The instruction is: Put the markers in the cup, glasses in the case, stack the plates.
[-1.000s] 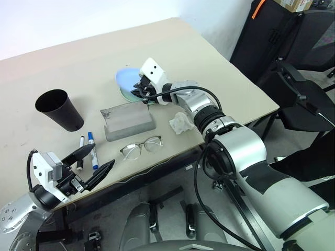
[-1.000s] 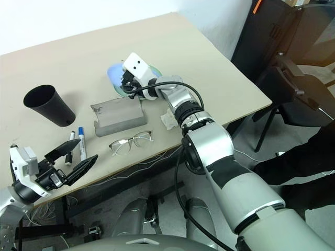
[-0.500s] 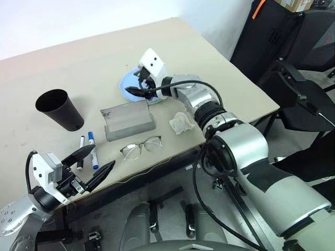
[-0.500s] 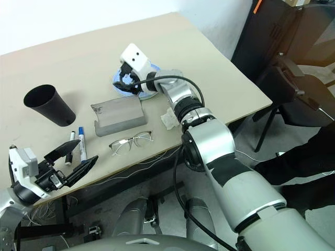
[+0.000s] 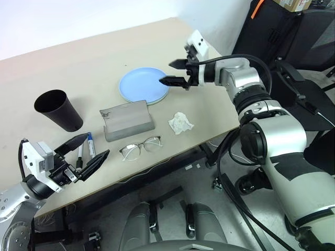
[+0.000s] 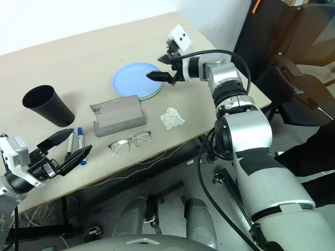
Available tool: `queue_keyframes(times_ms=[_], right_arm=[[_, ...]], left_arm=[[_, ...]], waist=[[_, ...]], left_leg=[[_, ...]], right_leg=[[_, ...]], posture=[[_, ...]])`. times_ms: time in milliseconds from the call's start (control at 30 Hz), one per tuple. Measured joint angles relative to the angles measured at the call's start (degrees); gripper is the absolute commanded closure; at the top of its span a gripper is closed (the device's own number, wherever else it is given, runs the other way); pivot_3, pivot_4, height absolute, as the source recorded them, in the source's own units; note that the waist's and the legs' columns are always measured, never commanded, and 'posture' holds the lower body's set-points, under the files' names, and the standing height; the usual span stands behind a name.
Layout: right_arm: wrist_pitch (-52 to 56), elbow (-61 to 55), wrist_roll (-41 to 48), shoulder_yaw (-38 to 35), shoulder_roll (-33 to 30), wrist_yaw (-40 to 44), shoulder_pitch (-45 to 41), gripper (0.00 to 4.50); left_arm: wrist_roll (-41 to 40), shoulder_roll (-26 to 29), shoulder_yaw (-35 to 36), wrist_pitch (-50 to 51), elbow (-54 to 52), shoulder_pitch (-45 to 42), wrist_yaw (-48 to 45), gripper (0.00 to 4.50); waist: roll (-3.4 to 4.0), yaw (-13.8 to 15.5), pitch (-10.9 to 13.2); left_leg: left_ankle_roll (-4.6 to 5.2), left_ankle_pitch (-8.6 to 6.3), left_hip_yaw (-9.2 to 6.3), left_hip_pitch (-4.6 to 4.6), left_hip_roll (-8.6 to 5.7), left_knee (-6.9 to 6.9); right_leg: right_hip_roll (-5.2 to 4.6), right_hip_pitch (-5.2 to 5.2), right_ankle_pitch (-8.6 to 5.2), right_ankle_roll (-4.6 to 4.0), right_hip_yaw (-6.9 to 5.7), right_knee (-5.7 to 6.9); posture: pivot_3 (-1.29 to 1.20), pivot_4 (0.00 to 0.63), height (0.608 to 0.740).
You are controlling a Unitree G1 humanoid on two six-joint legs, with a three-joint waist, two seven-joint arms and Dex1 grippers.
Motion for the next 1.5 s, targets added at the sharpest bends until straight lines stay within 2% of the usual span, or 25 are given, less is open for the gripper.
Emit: queue_keyframes(times_ms=[300, 500, 667, 767, 1000, 1133, 1500], right_arm=[[17.73, -8.46, 0.61, 1.22, -0.31, -5.42, 10.3, 0.03], [28.08, -20.53, 2.11, 4.74, -1.95, -1.85, 18.03, 0.03], [31.99, -31.43, 3.5, 8.05, -3.53, 0.16, 23.69, 0.03], [31.57, -35.23, 3.72, 9.6, -4.01, 0.23, 25.89, 0.56], [23.56, -39.03, 3.22, 13.22, -4.61, -0.38, 29.61, 2.92], [21.93, -39.42, 3.7, 13.55, -5.19, -0.04, 29.6, 4.44], [20.69, -40.84, 7.23, 13.26, -6.84, 2.91, 28.92, 4.47]], left_arm=[[0.01, 1.68, -0.26, 1.15, 1.62, -2.85, -1.17, 0.0], [0.02, 1.83, -0.18, 1.38, 2.03, -3.15, -1.52, 0.0], [0.05, 1.93, -0.02, 2.07, 2.15, -2.46, -1.77, 0.0], [0.05, 2.33, 0.01, 2.22, 2.21, -2.66, -1.93, 0.0], [0.42, 2.88, 0.03, 2.25, 3.61, -3.66, -2.59, 0.0], [0.7, 2.9, 0.02, 2.27, 3.63, -4.03, -2.63, 0.0], [0.75, 2.89, -0.01, 2.57, 3.64, -4.51, -2.22, 0.0]], waist=[[0.0, 0.21, 0.0], [-0.01, 0.18, -0.01], [-0.02, 0.18, -0.01], [-0.03, 0.18, -0.02], [-0.03, 0.16, -0.02], [-0.03, 0.22, -0.02], [-0.02, 0.23, -0.02]], left_leg=[[0.01, 0.0, 0.0, 0.0, -0.01, 0.04], [0.01, 0.0, -0.01, 0.0, -0.01, 0.03], [0.01, -0.01, -0.01, 0.02, 0.0, 0.03], [0.0, -0.01, -0.01, 0.03, 0.0, 0.02], [0.0, -0.01, 0.01, 0.02, 0.0, 0.0], [0.0, -0.01, 0.01, 0.02, 0.0, 0.0], [0.01, -0.02, 0.01, 0.01, -0.01, -0.03]], right_leg=[[-0.04, 0.02, 0.02, -0.02, -0.01, 0.01], [-0.02, 0.06, 0.03, -0.02, -0.01, 0.01], [-0.03, -0.03, 0.02, -0.04, -0.01, 0.01], [-0.04, -0.03, -0.03, -0.18, -0.01, 0.0], [-0.04, -0.04, -0.03, -0.18, 0.0, -0.02], [-0.05, -0.04, -0.03, -0.18, 0.0, -0.02], [-0.08, -0.05, -0.03, -0.19, 0.0, -0.06]], posture=[[0.0, 0.15, 0.712], [0.0, 0.15, 0.712], [0.0, 0.15, 0.712], [0.0, 0.15, 0.712], [0.0, 0.15, 0.712], [0.0, 0.15, 0.712], [0.0, 0.15, 0.712]])
